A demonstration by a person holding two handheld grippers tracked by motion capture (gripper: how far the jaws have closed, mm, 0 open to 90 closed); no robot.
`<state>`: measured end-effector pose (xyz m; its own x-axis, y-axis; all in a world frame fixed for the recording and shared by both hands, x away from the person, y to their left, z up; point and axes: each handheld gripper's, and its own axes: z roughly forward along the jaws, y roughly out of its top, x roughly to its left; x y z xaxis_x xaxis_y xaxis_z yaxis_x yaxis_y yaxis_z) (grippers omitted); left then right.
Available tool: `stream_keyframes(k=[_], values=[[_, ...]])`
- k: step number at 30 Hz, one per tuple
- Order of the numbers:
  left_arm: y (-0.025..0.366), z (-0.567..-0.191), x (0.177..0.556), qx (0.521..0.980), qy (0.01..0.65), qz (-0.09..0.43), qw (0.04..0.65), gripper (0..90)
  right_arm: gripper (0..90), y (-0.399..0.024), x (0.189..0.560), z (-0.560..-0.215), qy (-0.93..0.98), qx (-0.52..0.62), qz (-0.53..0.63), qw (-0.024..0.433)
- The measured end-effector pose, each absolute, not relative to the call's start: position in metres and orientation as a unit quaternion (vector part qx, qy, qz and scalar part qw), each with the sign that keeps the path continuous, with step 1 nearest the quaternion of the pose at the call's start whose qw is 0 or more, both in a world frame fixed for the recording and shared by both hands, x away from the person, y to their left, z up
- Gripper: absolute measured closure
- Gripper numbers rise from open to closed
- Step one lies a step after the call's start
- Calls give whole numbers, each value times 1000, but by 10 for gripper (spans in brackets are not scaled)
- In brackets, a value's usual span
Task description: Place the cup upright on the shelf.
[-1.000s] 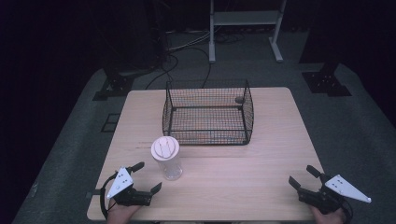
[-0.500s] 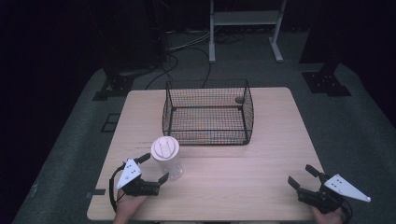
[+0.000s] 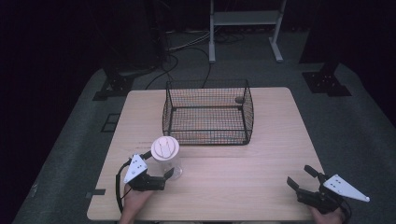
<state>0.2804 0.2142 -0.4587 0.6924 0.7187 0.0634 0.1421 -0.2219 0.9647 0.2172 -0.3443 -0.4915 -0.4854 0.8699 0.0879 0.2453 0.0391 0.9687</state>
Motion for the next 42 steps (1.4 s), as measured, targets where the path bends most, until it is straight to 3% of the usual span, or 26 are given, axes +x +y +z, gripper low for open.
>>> stream_keyframes(k=[24,42], values=[[205,-448,292,699,310,247,595,26,142,-343,219,-491,665,417,553,281],[208,-447,297,710,306,232,591,51,142,-343,220,-490,665,413,555,282]])
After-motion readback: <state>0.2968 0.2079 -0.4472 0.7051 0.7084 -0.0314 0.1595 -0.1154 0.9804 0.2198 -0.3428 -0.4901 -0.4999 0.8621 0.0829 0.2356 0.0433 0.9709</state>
